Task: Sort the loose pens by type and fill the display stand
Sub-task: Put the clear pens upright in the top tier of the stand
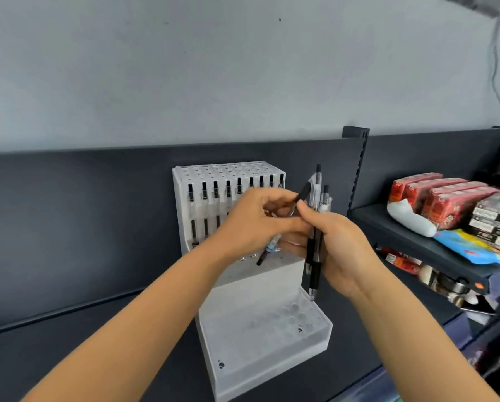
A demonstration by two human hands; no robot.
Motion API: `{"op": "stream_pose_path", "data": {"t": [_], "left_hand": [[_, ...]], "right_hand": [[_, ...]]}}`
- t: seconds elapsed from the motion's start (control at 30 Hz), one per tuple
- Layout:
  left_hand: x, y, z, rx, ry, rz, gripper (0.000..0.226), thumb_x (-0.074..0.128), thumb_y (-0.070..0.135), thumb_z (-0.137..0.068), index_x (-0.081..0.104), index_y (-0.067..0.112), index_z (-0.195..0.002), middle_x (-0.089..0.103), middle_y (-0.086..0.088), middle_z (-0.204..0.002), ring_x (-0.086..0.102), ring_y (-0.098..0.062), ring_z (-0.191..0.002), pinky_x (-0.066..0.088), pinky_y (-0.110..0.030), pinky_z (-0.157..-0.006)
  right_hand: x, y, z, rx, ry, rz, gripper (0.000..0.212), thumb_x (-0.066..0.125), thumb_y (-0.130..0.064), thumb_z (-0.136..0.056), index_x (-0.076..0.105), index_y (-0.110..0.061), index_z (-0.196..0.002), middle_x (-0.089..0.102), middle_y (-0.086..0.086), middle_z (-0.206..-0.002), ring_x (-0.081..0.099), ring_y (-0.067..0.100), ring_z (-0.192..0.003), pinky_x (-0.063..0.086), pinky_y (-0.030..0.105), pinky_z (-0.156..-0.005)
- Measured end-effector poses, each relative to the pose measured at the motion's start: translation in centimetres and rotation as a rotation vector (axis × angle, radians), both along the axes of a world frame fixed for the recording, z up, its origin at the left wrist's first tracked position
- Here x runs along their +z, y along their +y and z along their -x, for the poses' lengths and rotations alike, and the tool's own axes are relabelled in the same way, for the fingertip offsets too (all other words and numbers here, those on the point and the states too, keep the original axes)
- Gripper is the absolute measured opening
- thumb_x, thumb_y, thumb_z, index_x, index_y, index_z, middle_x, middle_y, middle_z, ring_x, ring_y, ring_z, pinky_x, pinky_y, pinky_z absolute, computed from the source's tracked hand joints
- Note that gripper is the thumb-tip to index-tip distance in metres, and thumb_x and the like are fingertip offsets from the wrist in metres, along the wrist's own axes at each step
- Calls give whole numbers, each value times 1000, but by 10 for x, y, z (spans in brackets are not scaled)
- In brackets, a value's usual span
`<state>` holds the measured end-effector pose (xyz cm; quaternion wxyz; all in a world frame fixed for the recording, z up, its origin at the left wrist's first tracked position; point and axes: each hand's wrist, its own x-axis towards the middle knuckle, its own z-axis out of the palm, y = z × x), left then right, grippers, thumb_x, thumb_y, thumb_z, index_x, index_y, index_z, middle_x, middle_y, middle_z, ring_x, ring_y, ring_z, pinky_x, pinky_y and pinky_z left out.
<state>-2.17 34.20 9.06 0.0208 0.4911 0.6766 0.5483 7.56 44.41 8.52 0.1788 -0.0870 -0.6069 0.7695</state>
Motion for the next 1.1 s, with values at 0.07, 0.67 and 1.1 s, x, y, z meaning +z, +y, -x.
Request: {"op": "stream_pose_path", "data": {"t": [0.07, 0.67, 1.1], "left_hand": [[5, 3, 7, 70, -76, -115, 13, 74, 6, -81, 73, 9, -93, 71, -4, -78, 66, -11, -75, 55, -23, -76], [42, -6, 20, 15, 285, 221, 23, 73, 22, -83, 74, 23, -107, 71, 8, -100, 62, -1, -98, 46, -19, -91], [35, 30, -15, 301, -282, -299, 35, 65, 17, -90, 52, 7, -121, 71, -6, -90, 73, -17, -75, 60, -29, -70]], "right_hand": [[3, 9, 3, -56, 14, -58, 32, 50, -28, -98, 70, -5, -108, 74, 12, -100, 70, 23, -97, 56, 37, -87], [17, 61, 6, 312, -126, 66, 32, 66, -34, -71, 75, -4, -79, 60, 1, -57, 33, 2, -26, 18, 11, -27], [-2, 19, 5, -333, 233, -6, 15, 74, -8, -77, 73, -8, -92, 76, 7, -83, 73, 14, -79, 33, 8, -38]]}}
